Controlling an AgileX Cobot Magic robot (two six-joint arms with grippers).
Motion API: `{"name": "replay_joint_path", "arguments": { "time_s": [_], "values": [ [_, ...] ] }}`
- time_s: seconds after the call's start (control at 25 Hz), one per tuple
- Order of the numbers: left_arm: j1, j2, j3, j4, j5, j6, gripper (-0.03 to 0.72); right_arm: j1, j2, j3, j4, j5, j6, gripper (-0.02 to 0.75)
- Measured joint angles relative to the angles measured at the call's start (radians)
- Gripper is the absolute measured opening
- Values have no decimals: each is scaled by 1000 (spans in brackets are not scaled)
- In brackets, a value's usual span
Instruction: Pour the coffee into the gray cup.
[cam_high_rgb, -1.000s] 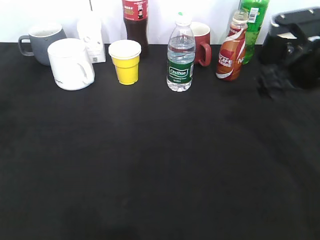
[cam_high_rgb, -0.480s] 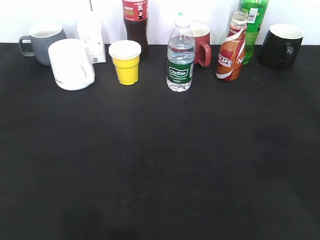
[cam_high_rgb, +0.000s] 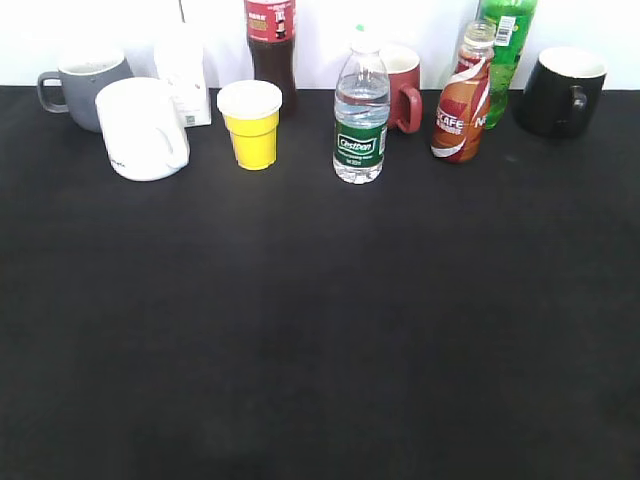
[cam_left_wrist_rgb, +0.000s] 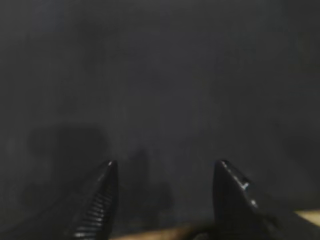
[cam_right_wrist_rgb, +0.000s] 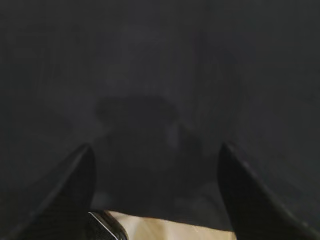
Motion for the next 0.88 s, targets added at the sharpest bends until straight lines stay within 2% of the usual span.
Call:
{"name": "replay_joint_path", "arguments": {
  "time_s": [0.16, 0.32, 0.52, 0.72, 0.8, 0.88],
  "values": [
    [0, -1, 29, 0, -57, 2, 460, 0, 0, 0, 21, -11, -10, 590],
    [0, -1, 29, 0, -61, 2, 558, 0, 0, 0, 38, -13, -18, 604],
    [0, -1, 29, 0, -61, 2, 554, 0, 0, 0, 39, -14, -19, 568],
    [0, -7, 29, 0, -62, 2, 552, 0, 0, 0, 39, -14, -19, 567],
    [36, -50, 29, 0, -62, 2, 551, -22, -20, 0, 40, -16, -19, 567],
    [90, -130, 29, 0, -62, 2, 536, -108, -77, 0, 40, -16, -19, 567]
  ]
}}
